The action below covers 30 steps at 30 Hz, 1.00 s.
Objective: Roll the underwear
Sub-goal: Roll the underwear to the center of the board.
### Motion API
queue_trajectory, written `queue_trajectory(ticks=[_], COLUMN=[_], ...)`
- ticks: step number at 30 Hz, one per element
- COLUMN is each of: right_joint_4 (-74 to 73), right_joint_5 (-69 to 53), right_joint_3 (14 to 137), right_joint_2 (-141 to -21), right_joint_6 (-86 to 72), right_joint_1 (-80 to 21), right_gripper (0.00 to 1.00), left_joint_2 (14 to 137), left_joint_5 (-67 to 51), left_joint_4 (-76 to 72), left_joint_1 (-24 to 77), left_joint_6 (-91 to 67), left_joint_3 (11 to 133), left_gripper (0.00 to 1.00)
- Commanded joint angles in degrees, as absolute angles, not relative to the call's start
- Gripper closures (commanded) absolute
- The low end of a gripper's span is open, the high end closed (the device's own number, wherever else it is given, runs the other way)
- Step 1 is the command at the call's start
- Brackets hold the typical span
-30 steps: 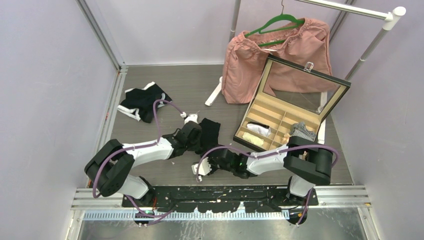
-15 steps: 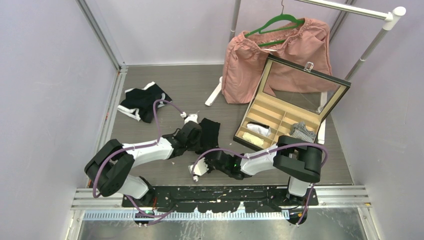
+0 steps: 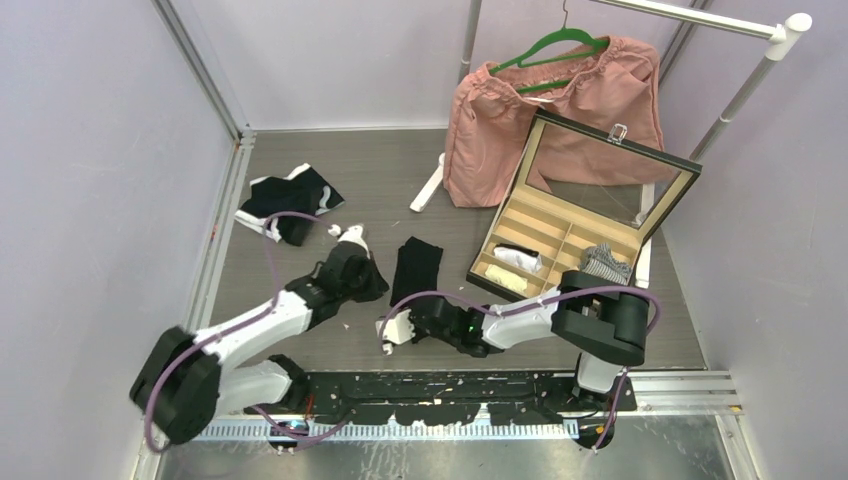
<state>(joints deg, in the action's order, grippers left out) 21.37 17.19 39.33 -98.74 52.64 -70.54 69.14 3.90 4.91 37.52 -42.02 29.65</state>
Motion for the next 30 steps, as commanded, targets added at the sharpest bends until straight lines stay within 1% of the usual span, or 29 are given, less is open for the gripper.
queue_trajectory(ticks=[1,5,8,19,25,30], right_joint_4=[16.25,9.90,4.76,-3.17,-1.42,2.93], right_joint_5=[12.16,6.28,2.50,-10.51,-20.34,-27.90], right_joint_3=[39.02,41.34,43.43,48.06,48.43,47.69], right_joint_2=[-95.37,-92.95,-92.36,-91.46,-92.31,-93.39], right_joint_6=[44.42,38.38,35.81,21.49,11.04,1.97], right_joint_1=[-70.34,-69.81,-69.77,-65.74,-61.32,-57.28], right_gripper=[0.99,0.99,0.99,0.99,0.99,0.98], left_joint_2=[56.61,48.29,44.62,37.18,36.49,37.14], left_joint_5=[4.83,8.90,9.91,10.66,9.75,8.22], left_joint_4=[12.78,19.45,22.37,26.45,27.24,26.51], left_joint_1=[36.08,35.77,35.71,35.66,35.68,35.68], left_joint_6=[-43.55,-43.60,-44.13,-45.52,-45.15,-44.60], left_joint_3=[30.16,30.67,30.29,27.79,27.57,27.48], left_gripper=[0.99,0.97,0.98,0.99,0.99,0.99])
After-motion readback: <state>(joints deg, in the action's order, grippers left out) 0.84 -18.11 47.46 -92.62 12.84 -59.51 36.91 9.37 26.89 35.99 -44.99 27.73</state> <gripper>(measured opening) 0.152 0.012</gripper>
